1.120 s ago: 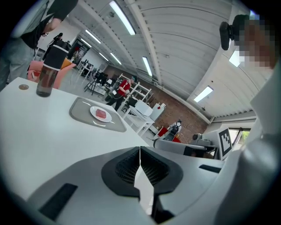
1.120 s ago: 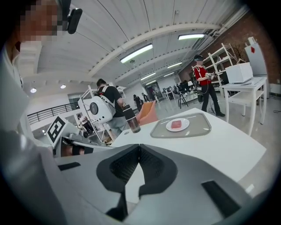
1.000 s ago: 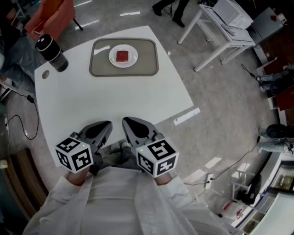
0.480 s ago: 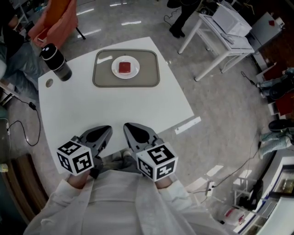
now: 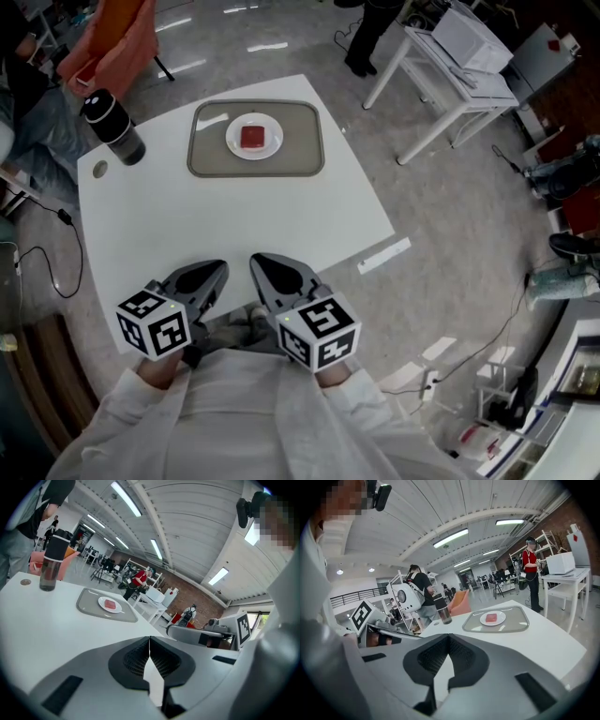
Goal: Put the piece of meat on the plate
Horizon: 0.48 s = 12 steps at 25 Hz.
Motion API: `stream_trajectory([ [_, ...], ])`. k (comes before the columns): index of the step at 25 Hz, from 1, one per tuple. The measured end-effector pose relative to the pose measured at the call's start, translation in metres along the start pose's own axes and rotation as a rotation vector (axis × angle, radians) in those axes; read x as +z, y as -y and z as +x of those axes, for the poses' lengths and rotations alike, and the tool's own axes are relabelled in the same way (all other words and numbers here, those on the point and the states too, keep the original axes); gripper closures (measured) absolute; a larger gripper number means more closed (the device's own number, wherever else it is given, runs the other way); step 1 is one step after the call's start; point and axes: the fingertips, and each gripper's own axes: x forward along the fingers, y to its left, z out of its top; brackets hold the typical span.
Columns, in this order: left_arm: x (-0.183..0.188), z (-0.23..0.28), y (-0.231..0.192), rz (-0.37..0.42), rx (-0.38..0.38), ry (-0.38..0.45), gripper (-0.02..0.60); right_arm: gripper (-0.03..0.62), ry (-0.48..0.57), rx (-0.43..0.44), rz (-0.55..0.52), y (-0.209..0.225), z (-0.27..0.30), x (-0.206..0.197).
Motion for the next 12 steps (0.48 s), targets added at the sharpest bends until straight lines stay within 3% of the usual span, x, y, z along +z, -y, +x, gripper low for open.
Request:
stream_trajectory([
  [12,-0.004,-0.001,0.01,-0.012,-0.009,0.01,0.571,0.579,-0.01,-0.014,0.003,0.003,-0.01,-0.006],
])
